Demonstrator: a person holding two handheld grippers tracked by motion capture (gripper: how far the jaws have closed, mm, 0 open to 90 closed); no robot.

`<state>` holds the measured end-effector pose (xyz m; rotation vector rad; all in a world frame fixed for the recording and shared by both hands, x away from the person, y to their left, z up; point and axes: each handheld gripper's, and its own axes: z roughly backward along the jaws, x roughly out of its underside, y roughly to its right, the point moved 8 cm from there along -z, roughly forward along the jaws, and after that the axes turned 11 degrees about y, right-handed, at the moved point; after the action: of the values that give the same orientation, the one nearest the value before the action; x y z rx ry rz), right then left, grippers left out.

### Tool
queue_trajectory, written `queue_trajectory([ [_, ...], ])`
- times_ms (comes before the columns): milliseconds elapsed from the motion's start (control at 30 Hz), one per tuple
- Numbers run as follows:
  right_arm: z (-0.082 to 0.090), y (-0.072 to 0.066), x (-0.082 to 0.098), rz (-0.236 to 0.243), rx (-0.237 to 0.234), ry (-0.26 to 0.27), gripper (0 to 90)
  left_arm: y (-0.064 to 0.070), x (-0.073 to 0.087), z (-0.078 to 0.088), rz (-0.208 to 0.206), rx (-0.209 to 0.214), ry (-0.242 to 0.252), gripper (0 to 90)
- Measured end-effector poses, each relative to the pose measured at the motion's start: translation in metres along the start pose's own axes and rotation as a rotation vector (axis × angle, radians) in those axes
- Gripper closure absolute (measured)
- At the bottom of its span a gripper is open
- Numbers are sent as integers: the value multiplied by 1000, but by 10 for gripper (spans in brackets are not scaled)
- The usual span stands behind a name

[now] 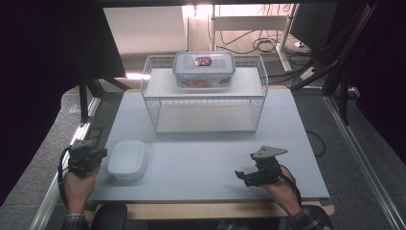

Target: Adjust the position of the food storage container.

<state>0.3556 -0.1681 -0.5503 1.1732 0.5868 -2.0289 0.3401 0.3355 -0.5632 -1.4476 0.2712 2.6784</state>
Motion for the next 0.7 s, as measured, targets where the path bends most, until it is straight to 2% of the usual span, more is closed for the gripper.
queue_trajectory([
  [100,0,0,0,-1,-1,0,88,5,4,-4,8,29,-24,900],
  [133,0,0,0,-1,-1,-1,88,6,5,-5,2,22,-29,900],
  [333,-1,0,1,3,-3,-5,88,19,4,-8,7,66,-37,900],
  [433,-1,-1,1,5,-4,-9,89,33,3,-12,3,108,-43,900],
  [567,-1,-1,1,4,-4,-8,89,55,3,-17,-27,152,-59,900],
  [700,-1,0,1,3,-3,-9,89,75,10,-23,-49,208,-109,900],
])
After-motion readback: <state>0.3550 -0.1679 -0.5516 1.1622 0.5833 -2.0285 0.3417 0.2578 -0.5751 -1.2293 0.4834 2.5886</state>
